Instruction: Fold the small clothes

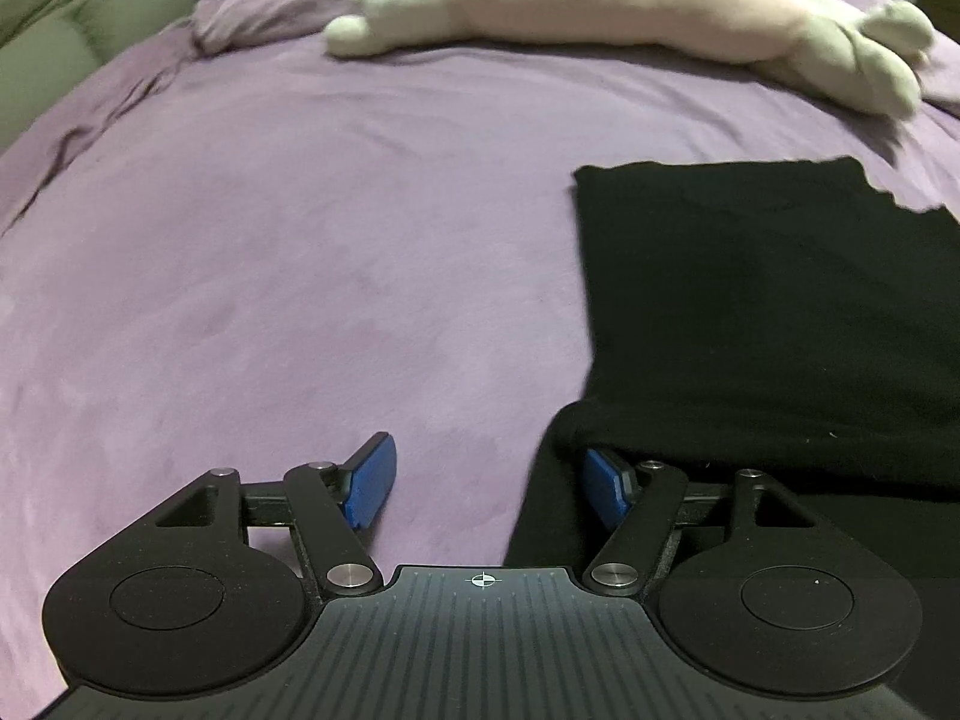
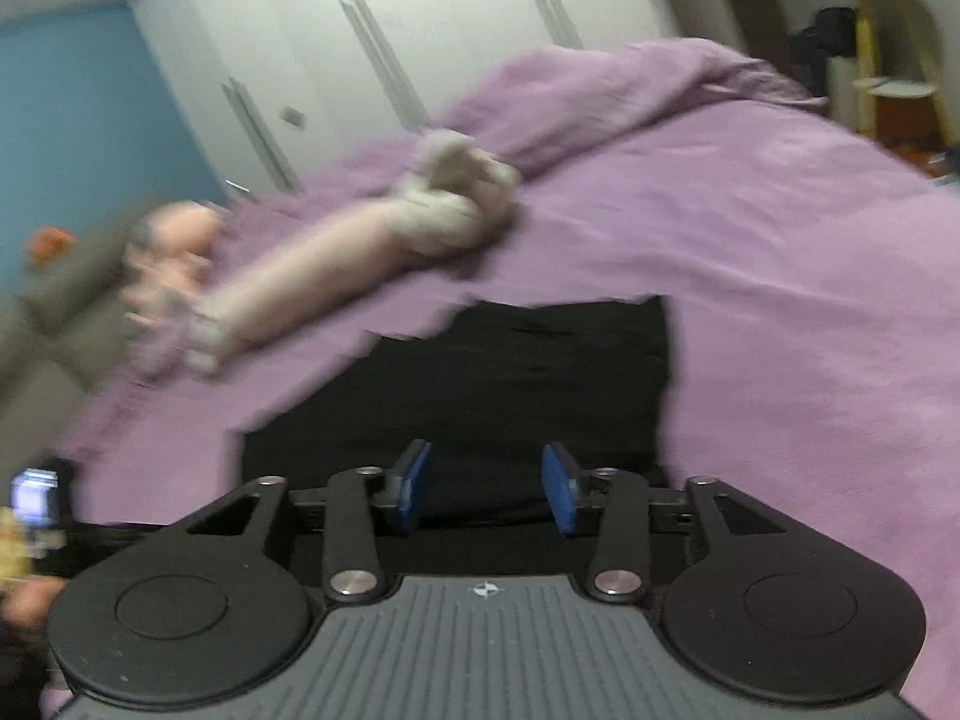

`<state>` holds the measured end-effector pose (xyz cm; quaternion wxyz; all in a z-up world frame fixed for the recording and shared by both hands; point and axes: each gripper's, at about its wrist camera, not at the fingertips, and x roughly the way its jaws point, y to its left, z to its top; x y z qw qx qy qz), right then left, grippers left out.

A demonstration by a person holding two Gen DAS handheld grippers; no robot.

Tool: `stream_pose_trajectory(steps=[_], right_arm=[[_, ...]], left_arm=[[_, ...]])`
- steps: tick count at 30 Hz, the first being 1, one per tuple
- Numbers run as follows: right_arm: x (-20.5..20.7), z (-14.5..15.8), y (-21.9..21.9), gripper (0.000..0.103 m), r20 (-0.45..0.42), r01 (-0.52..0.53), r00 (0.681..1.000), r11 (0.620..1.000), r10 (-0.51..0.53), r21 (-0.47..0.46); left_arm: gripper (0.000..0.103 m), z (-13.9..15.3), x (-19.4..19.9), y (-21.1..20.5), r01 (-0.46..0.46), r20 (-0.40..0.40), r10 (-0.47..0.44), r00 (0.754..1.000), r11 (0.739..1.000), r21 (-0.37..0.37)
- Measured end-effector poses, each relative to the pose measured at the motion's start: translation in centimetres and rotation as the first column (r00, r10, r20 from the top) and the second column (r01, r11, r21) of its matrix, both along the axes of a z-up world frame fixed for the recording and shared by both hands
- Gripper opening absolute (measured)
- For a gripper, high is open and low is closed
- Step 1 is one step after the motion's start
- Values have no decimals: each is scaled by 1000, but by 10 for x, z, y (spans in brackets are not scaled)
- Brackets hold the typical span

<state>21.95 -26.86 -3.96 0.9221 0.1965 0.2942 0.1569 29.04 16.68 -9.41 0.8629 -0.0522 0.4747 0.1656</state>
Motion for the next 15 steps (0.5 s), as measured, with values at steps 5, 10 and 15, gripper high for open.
stream_pose_trajectory(steps=[5,10,15], right_arm=[[-41,1,16,57,-118,-129,984,991,134,43],[-109,-16,25,57,-296,-210,944,958,146,-196],[-173,-23,-24,57,-386,-89,922,966,-12,-242]], left_arm=[[69,21,-40,-3,39,6,-39,999,999,9],[71,36,-121,-8,218,62,-213,975,972,-87],[75,26,-203,-8,285,1,-286,958,954,-92]])
